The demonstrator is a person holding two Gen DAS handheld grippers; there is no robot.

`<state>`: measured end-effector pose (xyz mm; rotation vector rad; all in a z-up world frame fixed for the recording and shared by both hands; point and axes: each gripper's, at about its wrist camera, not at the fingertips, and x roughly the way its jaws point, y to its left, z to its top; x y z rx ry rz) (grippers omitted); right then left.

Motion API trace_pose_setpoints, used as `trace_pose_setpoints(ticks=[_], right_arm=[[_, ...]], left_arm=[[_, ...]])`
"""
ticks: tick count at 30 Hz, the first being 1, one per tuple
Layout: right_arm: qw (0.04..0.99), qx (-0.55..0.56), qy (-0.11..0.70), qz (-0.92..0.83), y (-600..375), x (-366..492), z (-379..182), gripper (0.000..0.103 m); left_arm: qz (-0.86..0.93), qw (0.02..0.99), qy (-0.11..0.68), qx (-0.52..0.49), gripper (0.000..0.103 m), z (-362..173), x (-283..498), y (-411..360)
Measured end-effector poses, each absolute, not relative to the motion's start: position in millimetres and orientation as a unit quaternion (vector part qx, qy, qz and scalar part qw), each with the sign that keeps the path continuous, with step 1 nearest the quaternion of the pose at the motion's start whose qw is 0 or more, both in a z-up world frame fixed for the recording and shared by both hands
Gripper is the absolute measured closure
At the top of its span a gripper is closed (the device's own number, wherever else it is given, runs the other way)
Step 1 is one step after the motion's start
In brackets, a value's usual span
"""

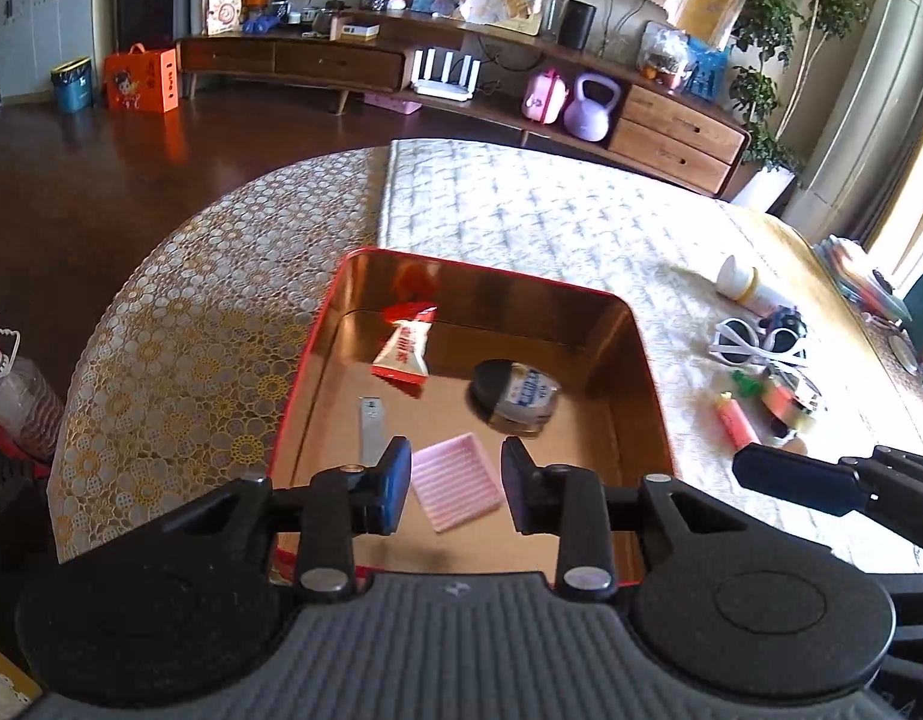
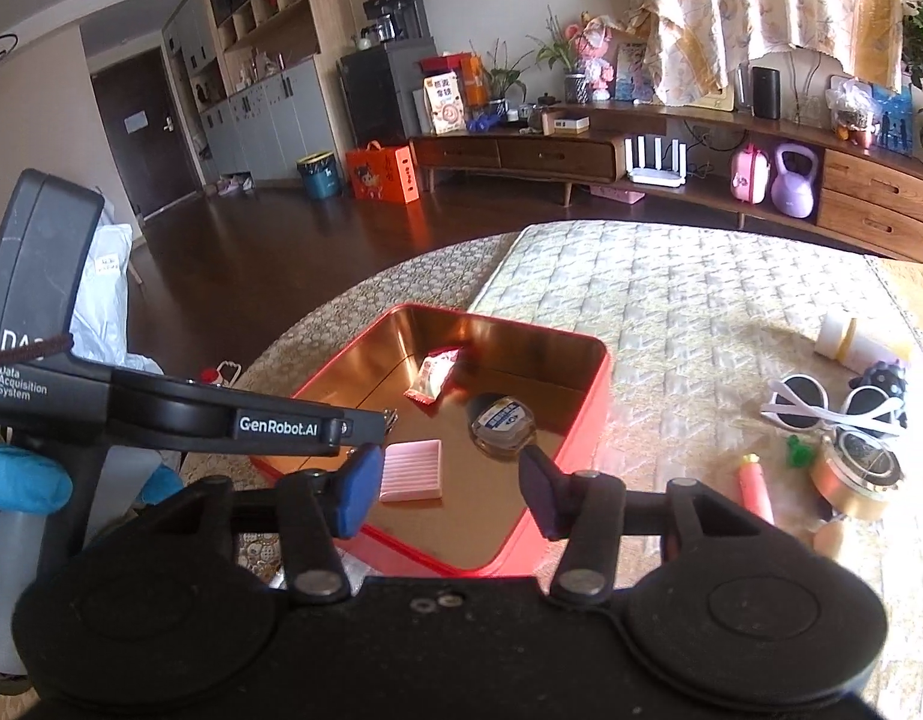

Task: Organize rigid objects
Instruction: 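Lift both tools out of the box back toward the items, then grasp the pink lip balm with the left tool while the right tool grasps the cream sponge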

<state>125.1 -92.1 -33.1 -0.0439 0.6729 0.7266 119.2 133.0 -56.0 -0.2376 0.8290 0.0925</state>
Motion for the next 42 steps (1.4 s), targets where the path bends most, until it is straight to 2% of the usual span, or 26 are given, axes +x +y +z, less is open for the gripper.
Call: trace_pose_setpoints(ticks=[3,4,5,7,8,12,14,18,33,42], right_arm=[[0.886,-0.008,0.316,0.34,-107.8,120.4,-30.4,0.041],[0.888,-0.001,0.314,0.335,-114.1,119.0,-29.9,0.04],[0.89,0.004,0.313,0.331,-119.6,118.1,-29.5,0.039],[0.894,0.011,0.31,0.322,-129.9,116.4,-28.9,0.038],[0.898,0.014,0.307,0.316,-135.9,115.7,-28.3,0.033],[0.91,0.023,0.297,0.289,-159.0,114.1,-29.5,0.02],[0.916,0.03,0.291,0.274,-172.0,114.0,-31.5,0.013],[0.925,0.036,0.288,0.244,-192.9,117.3,-37.5,0.003],[0.938,-0.012,0.291,0.19,-244.0,139.4,-73.9,0.001],[0.928,-0.028,0.316,0.195,-249.1,164.5,-94.8,0.007]], left_arm=[[0.037,0.911,0.396,-0.11,0.071,-50.5,115.4,122.4],[0.034,0.912,0.395,-0.109,0.065,-49.1,114.7,119.2],[0.032,0.913,0.392,-0.107,0.053,-47.1,113.3,114.7],[0.029,0.919,0.38,-0.101,0.035,-42.9,109.8,105.2],[0.028,0.922,0.375,-0.097,0.031,-41.1,108.4,100.7],[0.012,0.924,0.37,-0.095,0.03,-34.6,108.9,82.6],[0.005,0.925,0.369,-0.094,0.024,-33.4,110.7,73.2],[-0.004,0.926,0.368,-0.079,0.022,-32.2,115.9,50.6],[-0.031,0.914,0.402,-0.047,0.021,-53.9,167.1,-27.7],[-0.03,0.9,0.434,-0.041,0.021,-78.2,208.9,-52.8]])
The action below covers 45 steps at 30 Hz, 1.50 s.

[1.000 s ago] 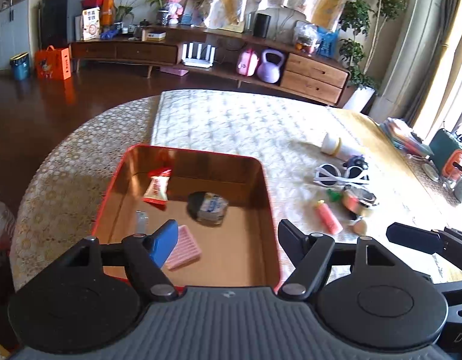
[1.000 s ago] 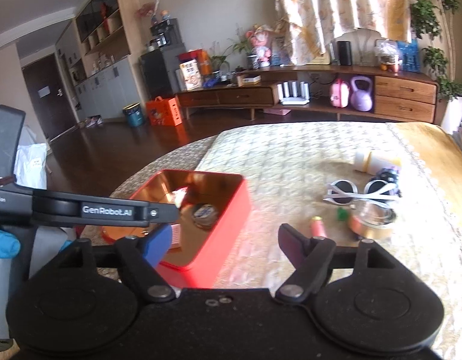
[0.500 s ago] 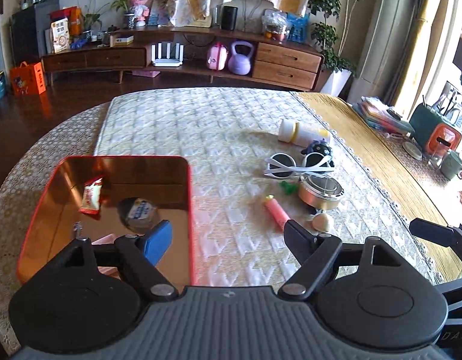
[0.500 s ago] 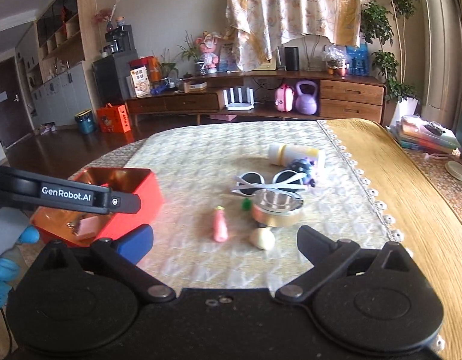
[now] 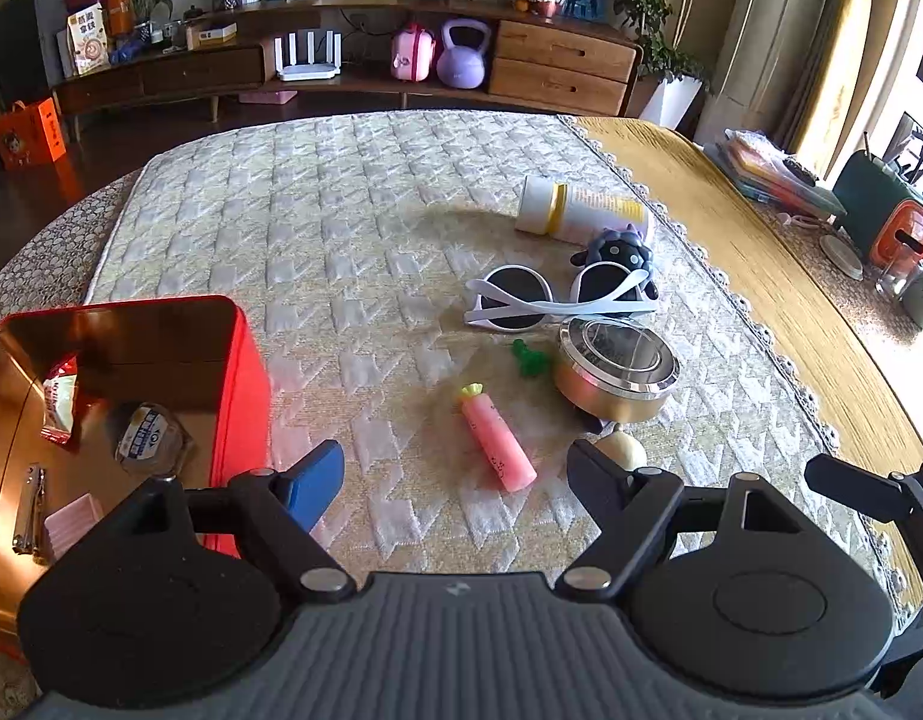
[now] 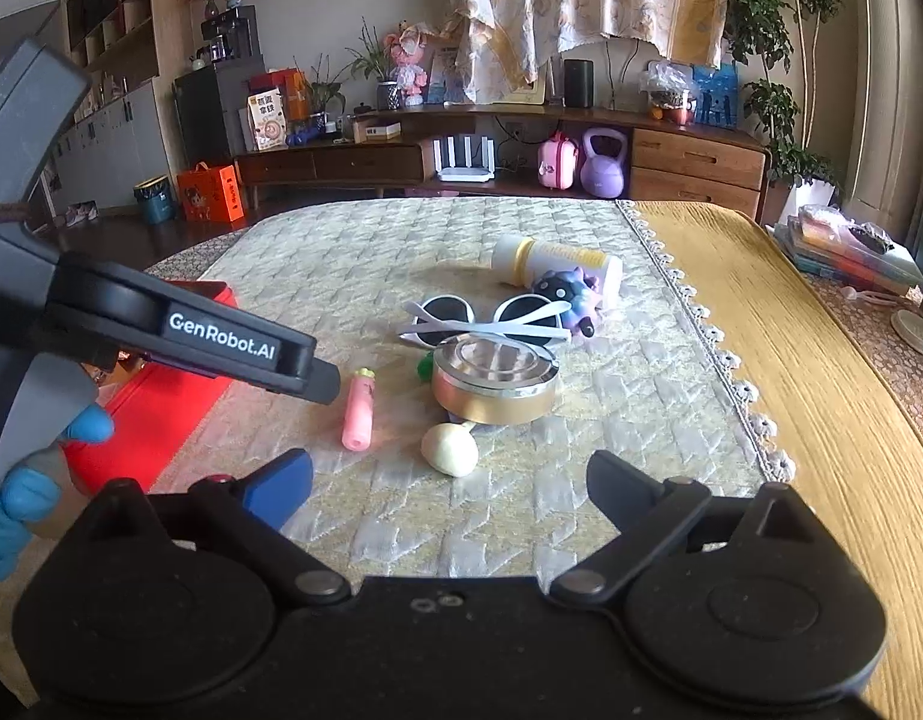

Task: Organize rigid objects
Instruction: 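Grasp the pink lip balm with the left tool while the right tool grasps the cream sponge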

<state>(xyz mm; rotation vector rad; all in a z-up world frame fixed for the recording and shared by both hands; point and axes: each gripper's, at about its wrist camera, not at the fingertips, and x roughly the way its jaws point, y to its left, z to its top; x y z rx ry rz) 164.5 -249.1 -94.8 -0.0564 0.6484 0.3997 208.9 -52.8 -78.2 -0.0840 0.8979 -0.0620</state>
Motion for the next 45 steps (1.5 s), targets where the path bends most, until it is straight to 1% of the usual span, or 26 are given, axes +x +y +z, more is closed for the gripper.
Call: trace_pose_setpoints(ticks=[4,13,22,24,26,27,29,30,32,33,34,35,36,37,38,39,40,45], right_arm=[[0.924,-0.038,0.323,0.2,-246.3,173.3,-102.3,0.009],[0.918,-0.048,0.333,0.212,-237.0,191.0,-113.9,0.022],[0.912,-0.057,0.341,0.223,-229.0,204.1,-125.0,0.04],[0.911,-0.058,0.342,0.224,-228.2,205.6,-126.4,0.045],[0.911,-0.057,0.343,0.223,-227.7,208.3,-127.8,0.05],[0.911,-0.056,0.343,0.223,-227.5,209.1,-128.2,0.053],[0.911,-0.057,0.343,0.223,-227.3,211.1,-128.8,0.055],[0.911,-0.057,0.343,0.224,-226.9,211.5,-129.3,0.059],[0.91,-0.059,0.345,0.224,-225.6,213.3,-130.3,0.063],[0.909,-0.058,0.346,0.224,-224.9,213.4,-130.8,0.065],[0.909,-0.058,0.346,0.223,-224.6,213.1,-131.0,0.065],[0.91,-0.06,0.345,0.222,-224.1,212.8,-131.3,0.066],[0.91,-0.062,0.345,0.22,-223.6,212.7,-131.4,0.067],[0.911,-0.062,0.345,0.218,-223.6,212.8,-131.4,0.068],[0.912,-0.061,0.345,0.216,-224.1,212.8,-131.3,0.07],[0.912,-0.059,0.344,0.214,-224.9,212.7,-131.1,0.073],[0.913,-0.057,0.344,0.212,-225.9,212.6,-130.9,0.075],[0.912,-0.045,0.348,0.21,-228.1,208.3,-130.2,0.075]], left_arm=[[-0.03,0.896,0.442,-0.038,0.021,-87.6,221.5,-59.1],[-0.022,0.888,0.457,-0.037,0.021,-106.8,242.0,-66.2],[-0.019,0.881,0.47,-0.04,0.023,-119.9,252.6,-66.7],[-0.019,0.881,0.471,-0.039,0.024,-121.2,252.7,-68.2],[-0.021,0.881,0.472,-0.036,0.034,-122.3,253.0,-69.8],[-0.019,0.882,0.469,-0.032,0.035,-122.1,252.7,-71.2],[-0.019,0.883,0.468,-0.03,0.041,-121.9,252.9,-71.8],[-0.018,0.884,0.467,-0.03,0.043,-121.5,252.7,-71.7],[-0.016,0.884,0.466,-0.026,0.056,-121.1,252.5,-72.1],[-0.016,0.885,0.465,-0.021,0.06,-120.8,252.3,-72.9],[-0.016,0.886,0.463,-0.017,0.068,-120.7,251.9,-73.3],[-0.016,0.886,0.463,-0.013,0.071,-120.7,251.8,-73.6],[-0.017,0.887,0.461,-0.01,0.072,-120.9,251.6,-73.7],[-0.018,0.888,0.46,-0.008,0.075,-121.1,251.3,-73.8],[-0.018,0.888,0.459,-0.004,0.083,-121.2,251.1,-74.0],[-0.019,0.889,0.457,0.0,0.086,-121.2,251.0,-74.2],[-0.02,0.89,0.456,0.002,0.087,-121.1,251.0,-74.1],[-0.019,0.89,0.455,0.003,0.087,-120.8,249.1,-70.1]])
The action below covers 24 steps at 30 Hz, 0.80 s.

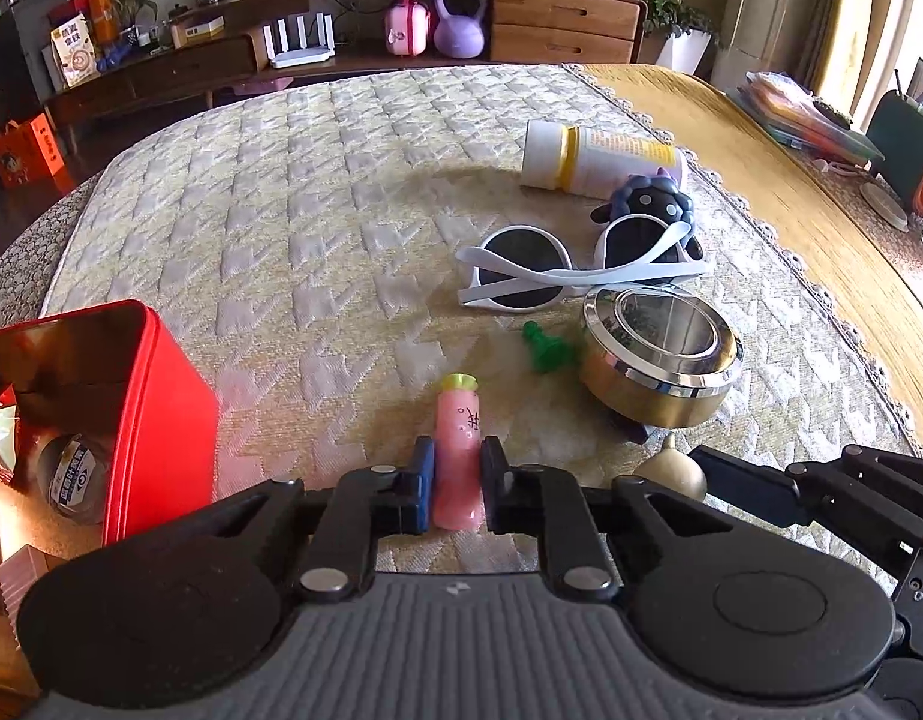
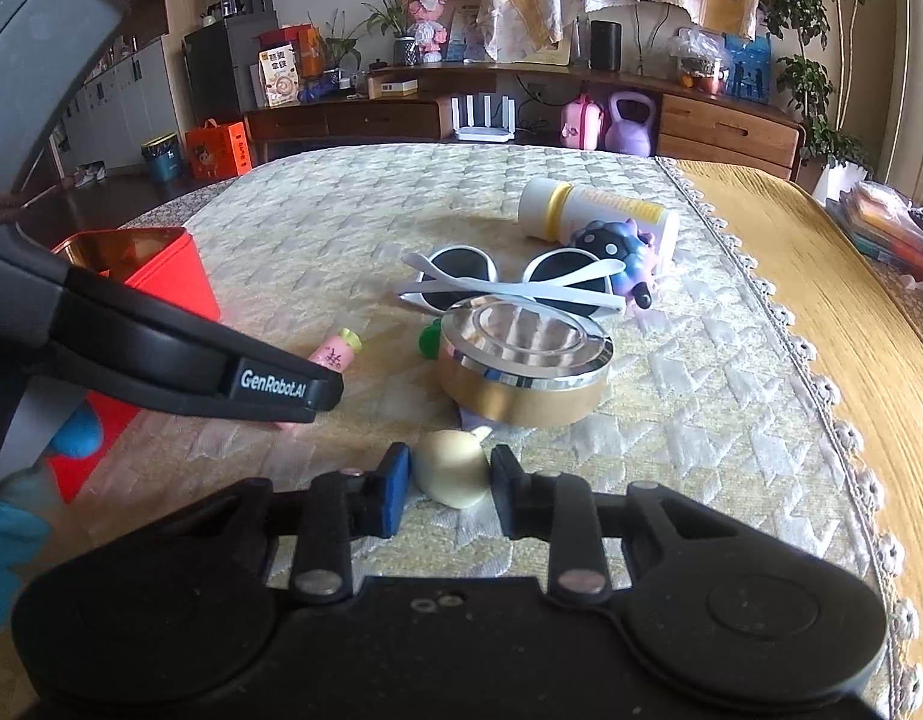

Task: Organize rigid objects
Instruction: 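Grasp the pink lip balm with the left tool while the right tool grasps the cream sponge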

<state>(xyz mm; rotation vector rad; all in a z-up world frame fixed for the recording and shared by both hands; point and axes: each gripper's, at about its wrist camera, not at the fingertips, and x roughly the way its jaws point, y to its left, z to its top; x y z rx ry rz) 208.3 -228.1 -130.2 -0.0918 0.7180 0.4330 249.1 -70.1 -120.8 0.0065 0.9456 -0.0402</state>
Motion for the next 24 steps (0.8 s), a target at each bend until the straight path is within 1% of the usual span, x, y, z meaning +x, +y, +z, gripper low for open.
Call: trace_pose_setpoints(ticks=[13,24], right_arm=[[0.917,-0.019,0.335,0.217,-227.1,174.4,-105.0,0.075],[0.921,-0.004,0.318,0.226,-221.4,150.7,-74.6,0.075]], left_arm=[[-0.032,0.887,0.46,-0.023,0.087,-103.2,220.8,-54.9],[-0.04,0.889,0.454,-0.037,0.087,-73.1,189.3,-36.1]])
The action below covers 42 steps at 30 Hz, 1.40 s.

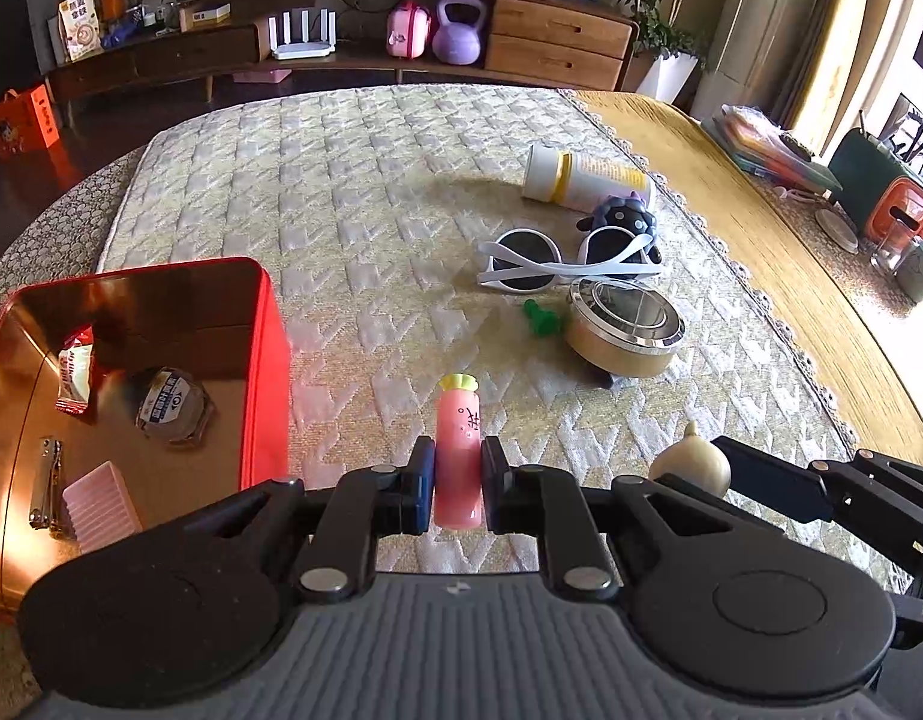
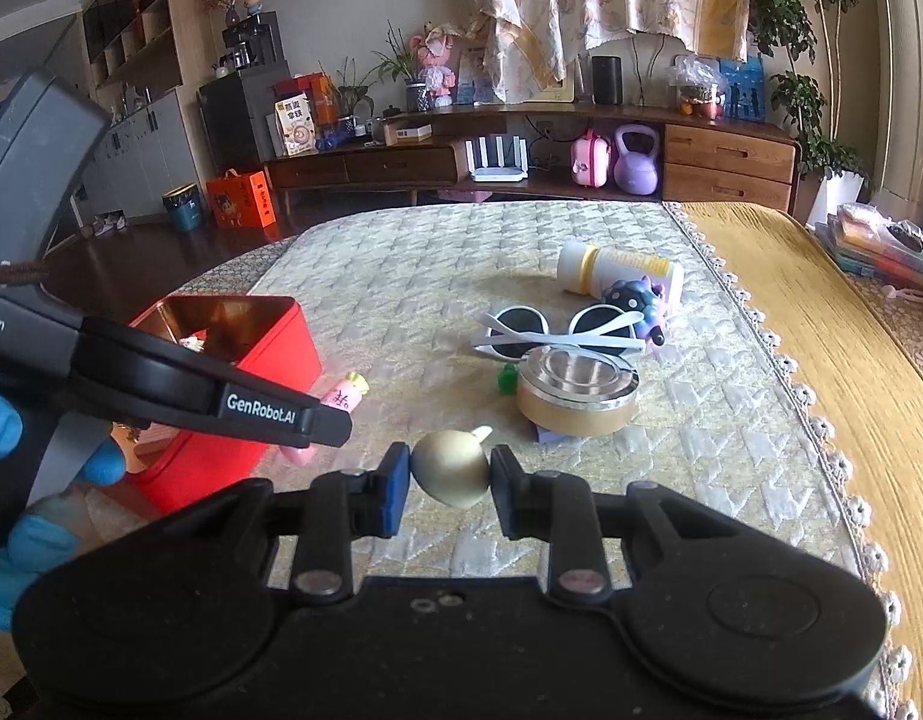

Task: Organize rigid objects
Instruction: 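Grasp the pink lip balm with the left tool while the right tool grasps the cream sponge, then carry the lip balm and sponge into the red tin box and open both tools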

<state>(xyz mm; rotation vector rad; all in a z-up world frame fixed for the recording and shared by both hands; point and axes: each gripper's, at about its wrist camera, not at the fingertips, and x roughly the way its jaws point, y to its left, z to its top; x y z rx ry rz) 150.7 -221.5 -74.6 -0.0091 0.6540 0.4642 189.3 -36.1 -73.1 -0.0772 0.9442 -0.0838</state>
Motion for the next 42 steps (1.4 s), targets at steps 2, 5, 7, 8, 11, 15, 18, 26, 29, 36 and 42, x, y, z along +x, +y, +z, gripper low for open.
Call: trace_pose_setpoints(ticks=[2,5,7,8,11,15,18,26,29,36,42], right_arm=[[0.922,-0.007,0.312,0.23,-217.1,145.8,-68.0,0.075],[0.923,-0.009,0.304,0.236,-211.4,140.1,-58.9,0.075],[0.923,-0.011,0.3,0.241,-207.2,136.8,-53.8,0.075],[0.923,-0.012,0.298,0.243,-204.2,134.4,-51.3,0.075],[0.923,-0.016,0.293,0.251,-194.7,131.0,-45.4,0.075],[0.921,-0.021,0.289,0.262,-180.1,127.9,-39.4,0.075],[0.919,-0.028,0.284,0.273,-166.6,125.0,-35.5,0.075],[0.911,-0.045,0.28,0.301,-131.0,123.2,-29.4,0.075],[0.907,-0.055,0.281,0.311,-116.8,124.4,-29.1,0.075],[0.899,-0.067,0.292,0.32,-88.8,128.1,-35.0,0.075],[0.889,-0.065,0.317,0.324,-65.8,140.9,-46.2,0.075]], left_arm=[[-0.043,0.89,0.452,-0.038,0.087,-67.1,183.3,-31.9],[-0.047,0.893,0.447,-0.041,0.087,-57.7,174.5,-23.9],[-0.047,0.895,0.44,-0.046,0.087,-52.0,168.4,-17.4],[-0.046,0.897,0.436,-0.048,0.087,-49.2,165.1,-14.1],[-0.044,0.901,0.428,-0.055,0.087,-40.9,156.8,-2.7],[-0.033,0.906,0.417,-0.063,0.087,-31.1,148.8,17.3],[-0.022,0.908,0.413,-0.071,0.087,-26.4,146.2,34.1],[0.007,0.911,0.403,-0.082,0.087,-17.4,140.6,75.9],[0.02,0.912,0.401,-0.085,0.087,-14.6,141.2,95.2],[0.051,0.907,0.409,-0.086,0.087,-22.4,146.4,132.8],[0.058,0.896,0.432,-0.09,0.087,-40.5,155.3,151.9]])
